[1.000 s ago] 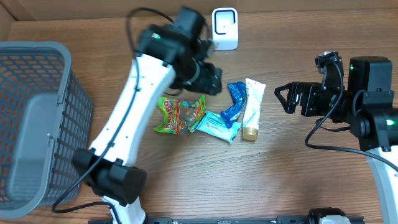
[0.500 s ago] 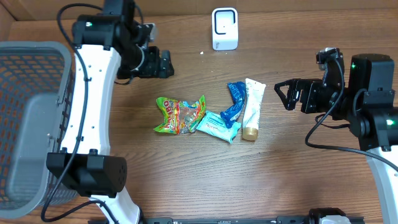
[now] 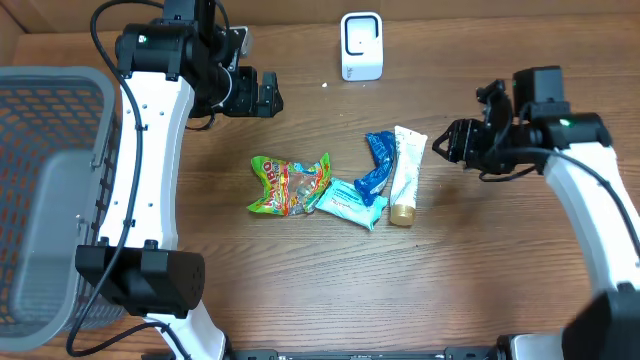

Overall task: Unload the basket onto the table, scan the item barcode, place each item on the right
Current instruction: 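Reach the right gripper down to the white tube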

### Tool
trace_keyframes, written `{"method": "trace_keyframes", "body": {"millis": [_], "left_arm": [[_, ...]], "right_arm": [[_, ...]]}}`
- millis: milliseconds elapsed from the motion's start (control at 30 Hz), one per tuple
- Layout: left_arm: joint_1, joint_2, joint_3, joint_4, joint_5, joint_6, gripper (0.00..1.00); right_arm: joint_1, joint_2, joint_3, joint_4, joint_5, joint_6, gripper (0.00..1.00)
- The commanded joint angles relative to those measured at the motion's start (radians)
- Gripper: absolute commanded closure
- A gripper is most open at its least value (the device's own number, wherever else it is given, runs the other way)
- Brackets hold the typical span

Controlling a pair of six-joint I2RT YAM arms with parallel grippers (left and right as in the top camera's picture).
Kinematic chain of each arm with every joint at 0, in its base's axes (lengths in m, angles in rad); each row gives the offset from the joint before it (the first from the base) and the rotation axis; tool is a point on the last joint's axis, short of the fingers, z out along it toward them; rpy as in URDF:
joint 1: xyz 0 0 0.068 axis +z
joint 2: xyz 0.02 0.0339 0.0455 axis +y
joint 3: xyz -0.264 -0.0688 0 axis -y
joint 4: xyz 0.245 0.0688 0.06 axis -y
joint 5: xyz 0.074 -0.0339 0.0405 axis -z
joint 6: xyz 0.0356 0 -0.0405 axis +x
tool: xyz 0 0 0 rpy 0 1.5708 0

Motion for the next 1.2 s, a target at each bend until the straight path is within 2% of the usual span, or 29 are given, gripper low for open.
{"method": "trace_keyframes", "body": {"millis": [0, 300, 433, 700, 867, 1033, 1167], "left_arm": [[-0.003, -0.005, 0.017, 0.004, -0.01, 0.019, 0.0], [-0.002, -0.005, 0.017, 0.004, -0.01, 0.019, 0.0], [-0.002, -0.005, 0.017, 0.004, -0.01, 0.019, 0.0], [-0.002, -0.005, 0.017, 0.004, -0.01, 0.019, 0.0], [-0.003, -0.005, 0.017, 0.007, -0.024, 0.019, 0.0], [-0.003, -0.005, 0.017, 0.007, -0.025, 0.019, 0.0], [-0.003, -0.005, 0.017, 0.007, -0.025, 0.019, 0.0]], "right_arm": [[0.006, 0.074, -0.002, 0.013, -0.002, 0.025, 0.4], [0.033, 0.239, -0.002, 0.122, -0.001, 0.025, 0.39], [0.064, 0.244, -0.002, 0.122, -0.002, 0.026, 0.4], [0.185, 0.244, -0.006, -0.012, 0.011, 0.022, 0.4], [0.251, 0.244, -0.011, -0.017, 0.067, 0.058, 0.4], [0.281, 0.244, -0.012, -0.007, 0.126, 0.106, 0.45], [0.291, 0.245, -0.031, 0.061, 0.161, 0.127, 0.48]]}}
